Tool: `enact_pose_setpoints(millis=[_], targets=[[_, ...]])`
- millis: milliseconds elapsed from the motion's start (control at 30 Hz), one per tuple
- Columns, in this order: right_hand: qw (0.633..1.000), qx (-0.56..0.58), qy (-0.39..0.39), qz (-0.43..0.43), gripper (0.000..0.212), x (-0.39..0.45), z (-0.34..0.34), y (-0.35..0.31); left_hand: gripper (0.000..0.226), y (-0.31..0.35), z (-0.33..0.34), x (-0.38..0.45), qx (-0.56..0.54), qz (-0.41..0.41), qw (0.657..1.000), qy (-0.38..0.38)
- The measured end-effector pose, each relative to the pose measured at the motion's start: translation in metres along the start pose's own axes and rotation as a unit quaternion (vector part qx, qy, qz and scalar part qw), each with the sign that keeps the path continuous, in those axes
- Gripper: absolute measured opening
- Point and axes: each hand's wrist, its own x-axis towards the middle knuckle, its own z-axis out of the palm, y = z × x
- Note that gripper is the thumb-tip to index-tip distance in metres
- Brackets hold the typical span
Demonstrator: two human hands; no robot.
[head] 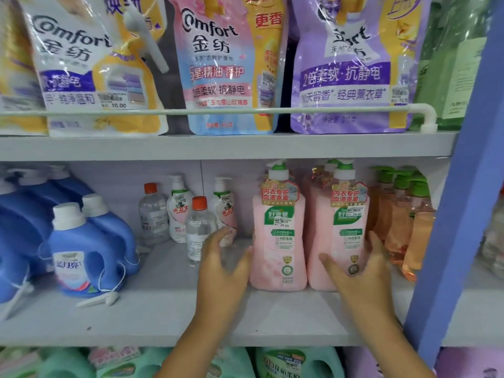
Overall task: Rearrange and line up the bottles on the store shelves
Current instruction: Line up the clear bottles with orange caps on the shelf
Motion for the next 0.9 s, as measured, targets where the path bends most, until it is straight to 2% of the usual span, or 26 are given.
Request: enact_pose_setpoints(millis=[67,100,167,233,300,433,500,633,733,900], targets=[[0.991,-0.039,0.082,-0.098,0.08,-0.023,0.0,-0.014,0.062,-0.006,-0.026,0.016,0.044,0.042,0.988,0.139],[0.983,-0.029,0.098,-0.154,0.066,-0.037,0.005,-0.023,0.072,-0.012,-0.035,0.027,0.065,0.031,0.984,0.163],[0.974,0.033,0.025,-0.222,0.039,-0.058,0.023,-0.046,0.091,-0.019,-0.043,0.053,0.062,-0.034,0.993,0.094],[0.973,0.083,-0.079,-0.201,0.028,-0.068,0.049,-0.07,0.09,-0.021,-0.043,0.071,0.04,-0.096,0.995,-0.009],[0.973,0.103,-0.149,-0.141,0.027,-0.069,0.078,-0.096,0.085,-0.023,-0.052,0.077,0.06,-0.076,0.993,-0.064],[0.97,0.127,-0.202,-0.051,0.029,-0.056,0.145,-0.12,0.082,-0.03,-0.095,0.048,0.049,-0.032,0.997,-0.046],[0.971,0.119,-0.207,-0.024,0.021,-0.046,0.184,-0.133,0.077,-0.029,-0.117,0.027,0.033,-0.007,0.999,-0.023],[0.96,0.078,-0.265,-0.036,0.004,-0.023,0.269,-0.162,0.091,-0.031,-0.154,0.001,0.027,-0.011,1.0,0.005],[0.955,-0.001,-0.286,-0.076,0.027,-0.007,0.332,-0.182,0.103,-0.042,-0.174,-0.001,0.041,-0.011,0.999,0.016],[0.929,-0.161,-0.314,-0.112,0.04,0.007,0.398,-0.183,0.105,-0.049,-0.19,0.004,0.053,-0.017,0.998,-0.015]])
